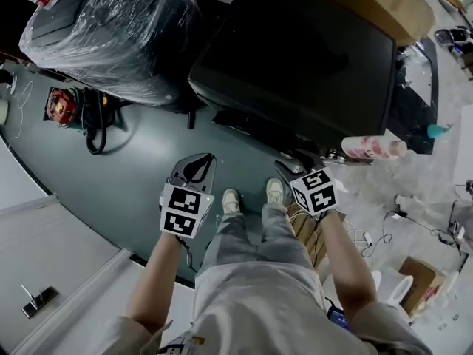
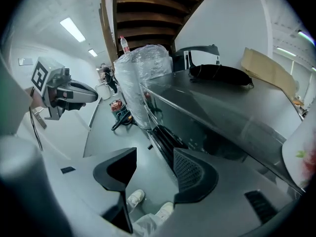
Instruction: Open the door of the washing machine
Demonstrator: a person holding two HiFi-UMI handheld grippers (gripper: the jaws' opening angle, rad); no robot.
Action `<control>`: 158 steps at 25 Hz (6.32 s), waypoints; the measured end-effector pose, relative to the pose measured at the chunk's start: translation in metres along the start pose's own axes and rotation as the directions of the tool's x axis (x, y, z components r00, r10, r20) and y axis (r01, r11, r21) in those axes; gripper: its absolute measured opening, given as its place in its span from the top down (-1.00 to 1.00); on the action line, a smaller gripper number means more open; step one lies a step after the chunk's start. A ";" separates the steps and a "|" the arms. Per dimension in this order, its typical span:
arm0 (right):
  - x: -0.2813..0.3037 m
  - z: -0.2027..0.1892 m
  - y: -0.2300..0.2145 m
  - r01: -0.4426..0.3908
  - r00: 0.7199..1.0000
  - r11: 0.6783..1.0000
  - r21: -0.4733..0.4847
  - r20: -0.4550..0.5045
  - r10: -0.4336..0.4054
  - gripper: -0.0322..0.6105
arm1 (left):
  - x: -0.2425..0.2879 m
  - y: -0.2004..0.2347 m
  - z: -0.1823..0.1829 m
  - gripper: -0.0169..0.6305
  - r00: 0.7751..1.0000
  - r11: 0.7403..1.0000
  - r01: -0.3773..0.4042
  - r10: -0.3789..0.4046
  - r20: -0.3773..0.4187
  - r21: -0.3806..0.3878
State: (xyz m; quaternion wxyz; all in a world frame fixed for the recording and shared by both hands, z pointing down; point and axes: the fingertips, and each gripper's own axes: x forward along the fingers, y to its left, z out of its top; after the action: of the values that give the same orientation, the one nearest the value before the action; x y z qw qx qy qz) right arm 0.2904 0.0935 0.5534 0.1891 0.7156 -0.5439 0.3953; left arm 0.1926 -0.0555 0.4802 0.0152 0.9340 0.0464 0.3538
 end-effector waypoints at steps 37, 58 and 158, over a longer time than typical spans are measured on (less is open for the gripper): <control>0.077 -0.071 -0.047 0.099 0.972 0.994 -0.034 -0.209 -0.104 0.42 | 0.064 -0.047 -0.092 0.86 0.986 0.979 -0.044 0.011 -0.166 -0.198; 0.081 -0.116 0.040 0.155 0.930 0.958 0.239 -0.364 -0.060 0.39 | -0.006 -0.060 -0.199 0.86 0.973 0.921 -0.153 0.077 -0.217 -0.359; 0.267 0.051 0.395 -0.266 0.744 0.695 0.668 -0.317 0.589 0.53 | -0.263 0.173 -0.332 0.86 0.632 0.244 -0.615 0.721 -0.284 -0.750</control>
State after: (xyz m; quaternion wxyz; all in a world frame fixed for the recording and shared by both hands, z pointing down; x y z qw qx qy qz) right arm -0.0323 -0.2432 0.6655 -0.0046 0.4531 -0.4821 0.7498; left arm -0.2098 -0.2546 0.5657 0.2798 0.7685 -0.5183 0.2499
